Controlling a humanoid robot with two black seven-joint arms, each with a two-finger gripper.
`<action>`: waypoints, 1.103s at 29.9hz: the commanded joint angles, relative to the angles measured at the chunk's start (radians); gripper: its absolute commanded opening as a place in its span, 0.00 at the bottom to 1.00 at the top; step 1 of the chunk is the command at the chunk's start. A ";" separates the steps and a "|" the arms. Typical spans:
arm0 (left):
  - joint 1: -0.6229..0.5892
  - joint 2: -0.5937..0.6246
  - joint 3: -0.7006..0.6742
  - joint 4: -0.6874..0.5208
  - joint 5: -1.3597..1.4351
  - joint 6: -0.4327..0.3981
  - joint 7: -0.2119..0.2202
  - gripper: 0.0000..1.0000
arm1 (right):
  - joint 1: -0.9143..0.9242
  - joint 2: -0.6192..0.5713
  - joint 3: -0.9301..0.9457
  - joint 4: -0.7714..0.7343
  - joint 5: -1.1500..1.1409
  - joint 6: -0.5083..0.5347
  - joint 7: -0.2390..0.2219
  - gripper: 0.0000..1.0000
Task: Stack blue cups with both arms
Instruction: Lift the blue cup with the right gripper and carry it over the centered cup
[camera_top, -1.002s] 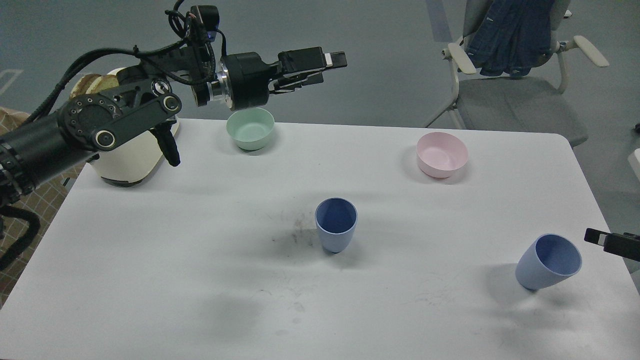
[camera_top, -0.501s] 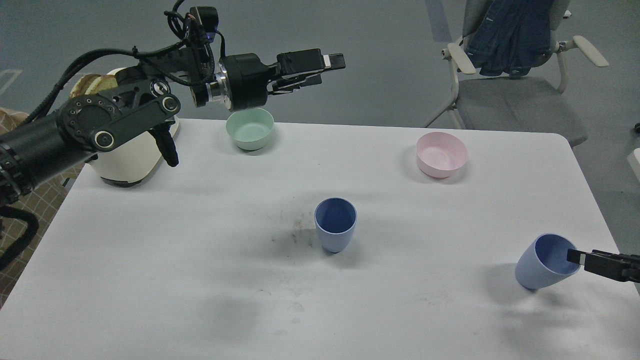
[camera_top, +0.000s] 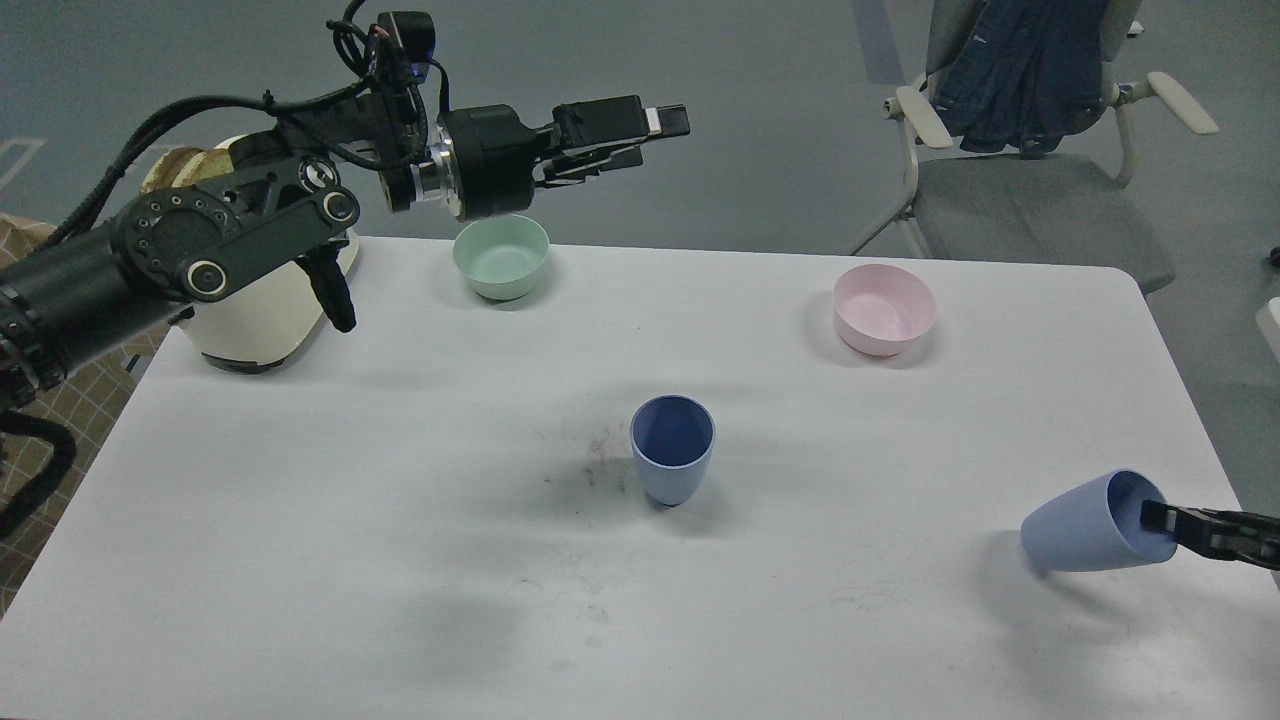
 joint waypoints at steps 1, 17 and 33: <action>0.001 0.000 -0.001 0.000 0.000 0.000 0.000 0.94 | 0.056 -0.033 0.024 0.023 0.001 0.004 0.002 0.00; 0.000 0.011 0.002 0.009 0.002 0.000 0.000 0.94 | 0.690 0.428 -0.160 -0.282 -0.092 0.211 0.002 0.00; -0.002 -0.005 0.002 0.072 0.004 0.000 0.000 0.95 | 1.009 0.902 -0.518 -0.227 0.041 0.205 0.008 0.00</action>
